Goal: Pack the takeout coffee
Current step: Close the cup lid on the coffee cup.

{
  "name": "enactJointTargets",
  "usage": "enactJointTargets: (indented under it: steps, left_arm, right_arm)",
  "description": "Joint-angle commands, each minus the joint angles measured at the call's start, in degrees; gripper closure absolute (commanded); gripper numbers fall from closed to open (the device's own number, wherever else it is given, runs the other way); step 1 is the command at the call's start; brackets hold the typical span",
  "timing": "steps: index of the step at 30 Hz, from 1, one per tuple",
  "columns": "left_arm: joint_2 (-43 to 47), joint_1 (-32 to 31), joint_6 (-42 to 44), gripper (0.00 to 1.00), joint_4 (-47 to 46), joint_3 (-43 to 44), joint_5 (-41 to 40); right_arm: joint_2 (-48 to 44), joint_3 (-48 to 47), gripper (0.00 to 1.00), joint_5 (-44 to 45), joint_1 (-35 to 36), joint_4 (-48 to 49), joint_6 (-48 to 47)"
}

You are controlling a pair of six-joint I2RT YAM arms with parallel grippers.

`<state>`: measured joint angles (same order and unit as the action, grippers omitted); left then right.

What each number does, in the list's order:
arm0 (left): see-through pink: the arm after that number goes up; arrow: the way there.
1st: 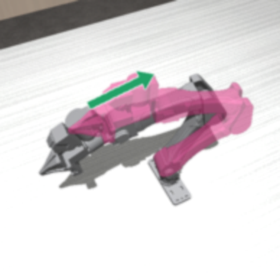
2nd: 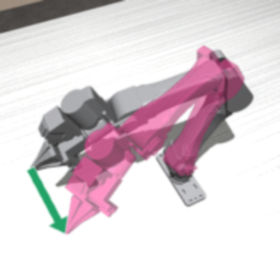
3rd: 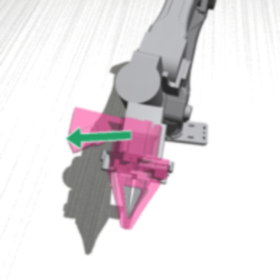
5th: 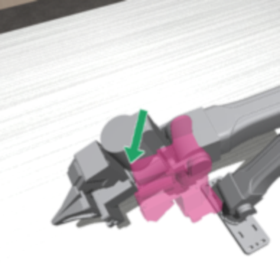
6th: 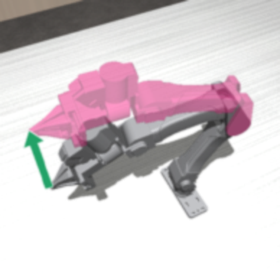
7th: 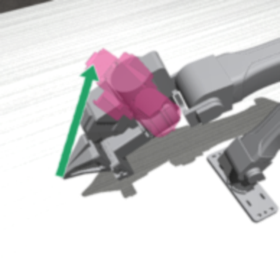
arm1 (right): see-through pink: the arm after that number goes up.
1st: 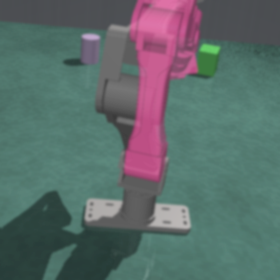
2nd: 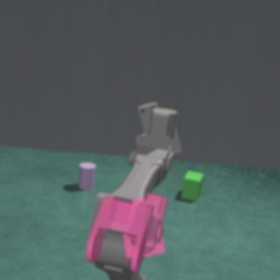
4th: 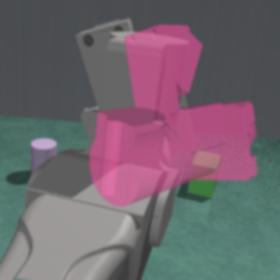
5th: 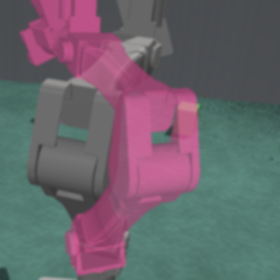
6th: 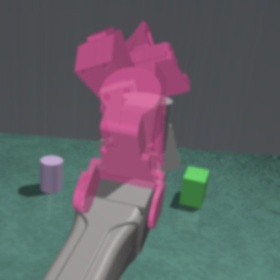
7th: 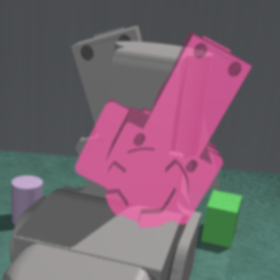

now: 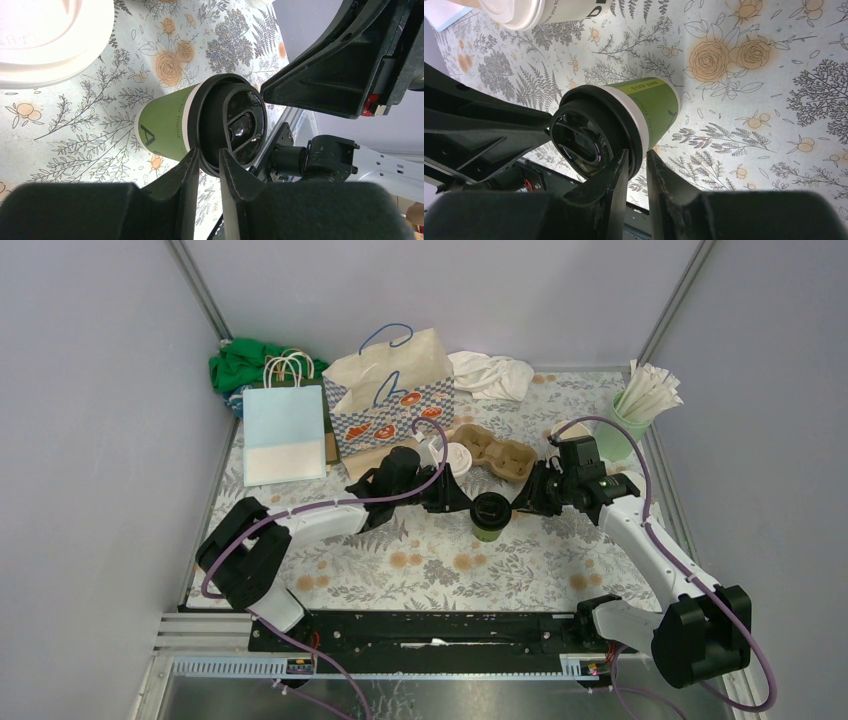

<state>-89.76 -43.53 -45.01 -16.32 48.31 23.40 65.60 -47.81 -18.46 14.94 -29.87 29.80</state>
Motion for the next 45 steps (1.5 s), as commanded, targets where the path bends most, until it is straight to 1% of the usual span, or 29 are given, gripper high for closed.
enactJointTargets:
  steps: [1,11,21,25,27,32,45]
  left_arm:
    - [-0.1,0.4,0.9,0.75,-2.5,2.1,0.5]
    - [-1.5,0.7,0.6,0.76,-3.3,2.1,1.6]
    - [-2.8,0.8,0.5,0.77,-3.7,2.6,1.9]
    - [-3.5,0.8,0.6,0.82,-3.7,2.7,2.2]
    - [-3.7,0.8,0.7,0.84,-3.7,2.7,2.3]
    - [-4.1,0.7,1.7,0.88,-2.1,3.1,1.7]
    - [-5.7,0.7,3.9,0.92,1.1,4.1,0.9]
  right_arm:
    - [-0.3,-1.6,0.73,-3.0,-0.3,0.5,-1.6]
    - [1.4,-1.1,0.75,-4.5,-0.3,1.6,-1.9]
    - [2.6,-1.0,0.81,-4.5,-0.4,2.0,-2.0]
    - [3.1,-0.5,0.87,-4.4,-0.4,2.1,-1.9]
    - [3.4,-0.1,0.88,-4.5,-0.3,2.2,-1.9]
    - [4.0,0.6,0.90,-4.5,-0.4,1.7,-1.8]
    - [5.7,5.3,0.90,-3.1,-0.3,2.6,-1.4]
